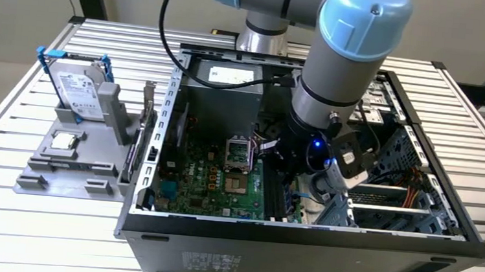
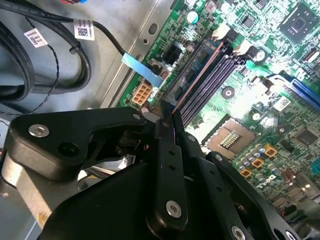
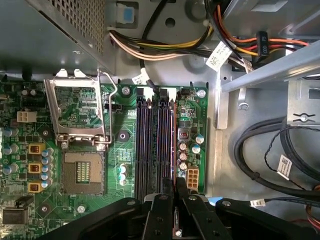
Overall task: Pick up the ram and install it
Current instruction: 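Insert the ram into the slot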
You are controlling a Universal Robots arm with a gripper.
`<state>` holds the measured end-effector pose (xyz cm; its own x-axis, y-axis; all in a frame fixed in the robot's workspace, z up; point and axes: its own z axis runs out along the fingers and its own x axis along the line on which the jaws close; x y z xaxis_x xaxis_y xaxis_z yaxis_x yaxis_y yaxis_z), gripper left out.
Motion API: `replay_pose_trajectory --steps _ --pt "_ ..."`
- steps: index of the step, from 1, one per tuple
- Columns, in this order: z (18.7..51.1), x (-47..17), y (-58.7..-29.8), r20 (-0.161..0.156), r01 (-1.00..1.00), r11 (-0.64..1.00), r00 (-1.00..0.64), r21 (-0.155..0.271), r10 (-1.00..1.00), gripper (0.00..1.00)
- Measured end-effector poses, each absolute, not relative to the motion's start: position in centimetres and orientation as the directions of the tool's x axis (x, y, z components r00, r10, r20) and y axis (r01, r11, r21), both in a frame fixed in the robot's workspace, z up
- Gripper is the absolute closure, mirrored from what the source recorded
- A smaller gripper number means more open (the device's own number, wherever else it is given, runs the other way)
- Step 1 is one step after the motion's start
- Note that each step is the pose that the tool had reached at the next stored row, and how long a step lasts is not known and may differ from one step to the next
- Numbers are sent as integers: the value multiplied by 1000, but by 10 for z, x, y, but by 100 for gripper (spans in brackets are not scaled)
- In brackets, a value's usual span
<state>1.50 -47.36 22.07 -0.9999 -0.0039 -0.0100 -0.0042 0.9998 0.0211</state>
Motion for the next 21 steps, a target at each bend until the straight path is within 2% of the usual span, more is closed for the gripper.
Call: replay_pose_trajectory --steps 21 --pt "217 17 -470 -10 -3 1000 -1000 18 -3 100"
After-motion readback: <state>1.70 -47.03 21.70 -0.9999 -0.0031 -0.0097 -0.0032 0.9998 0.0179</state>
